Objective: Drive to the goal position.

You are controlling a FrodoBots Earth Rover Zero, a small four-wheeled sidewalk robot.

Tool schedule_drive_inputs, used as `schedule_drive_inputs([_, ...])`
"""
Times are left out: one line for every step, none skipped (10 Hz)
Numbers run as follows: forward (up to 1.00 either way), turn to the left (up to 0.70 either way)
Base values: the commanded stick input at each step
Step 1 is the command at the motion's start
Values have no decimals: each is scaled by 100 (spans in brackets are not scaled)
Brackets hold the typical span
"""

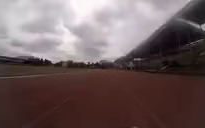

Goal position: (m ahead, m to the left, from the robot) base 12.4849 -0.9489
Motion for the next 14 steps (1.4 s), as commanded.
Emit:
schedule_drive_inputs([70,0])
schedule_drive_inputs([70,0])
schedule_drive_inputs([70,0])
schedule_drive_inputs([70,0])
schedule_drive_inputs([70,0])
schedule_drive_inputs([70,0])
schedule_drive_inputs([70,0])
schedule_drive_inputs([70,0])
schedule_drive_inputs([70,0])
schedule_drive_inputs([70,0])
schedule_drive_inputs([70,0])
schedule_drive_inputs([70,0])
schedule_drive_inputs([70,0])
schedule_drive_inputs([70,0])
